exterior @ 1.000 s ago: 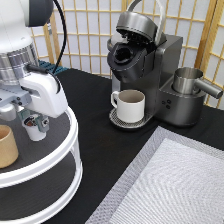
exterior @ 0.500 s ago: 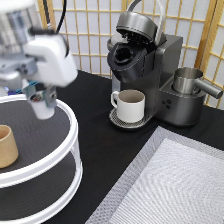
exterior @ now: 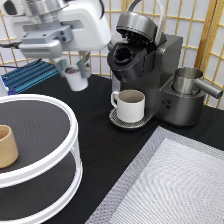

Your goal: Make coffee

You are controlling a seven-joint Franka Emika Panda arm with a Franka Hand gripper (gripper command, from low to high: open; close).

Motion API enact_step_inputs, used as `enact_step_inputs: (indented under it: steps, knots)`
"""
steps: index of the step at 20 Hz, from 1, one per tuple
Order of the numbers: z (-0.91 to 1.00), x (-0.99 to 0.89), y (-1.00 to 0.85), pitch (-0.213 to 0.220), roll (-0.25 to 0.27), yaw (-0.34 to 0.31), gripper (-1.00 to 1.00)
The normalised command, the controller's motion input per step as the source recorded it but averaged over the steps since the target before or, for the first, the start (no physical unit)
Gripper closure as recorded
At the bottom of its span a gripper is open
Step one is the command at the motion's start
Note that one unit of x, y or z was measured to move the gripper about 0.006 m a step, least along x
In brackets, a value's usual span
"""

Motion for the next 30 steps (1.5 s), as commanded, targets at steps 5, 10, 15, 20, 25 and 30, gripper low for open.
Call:
enact_step_inputs:
  steps: [5,10,15,20,25,30]
  knots:
    - [0.29,0.20,0.51,0.022,0.342,0.000,1.00]
    - [0.40,0.01,0.45,0.075,0.300,0.006,1.00]
    - [0.48,0.00,0.32,0.086,0.212,0.000,1.00]
    - [0.38,0.17,0.45,0.087,0.081,-0.009,1.00]
    - [0.04,0.17,0.38,0.033,0.019,-0.002,1.00]
    - [0.05,0.28,0.20,0.021,0.026,-0.017,1.00]
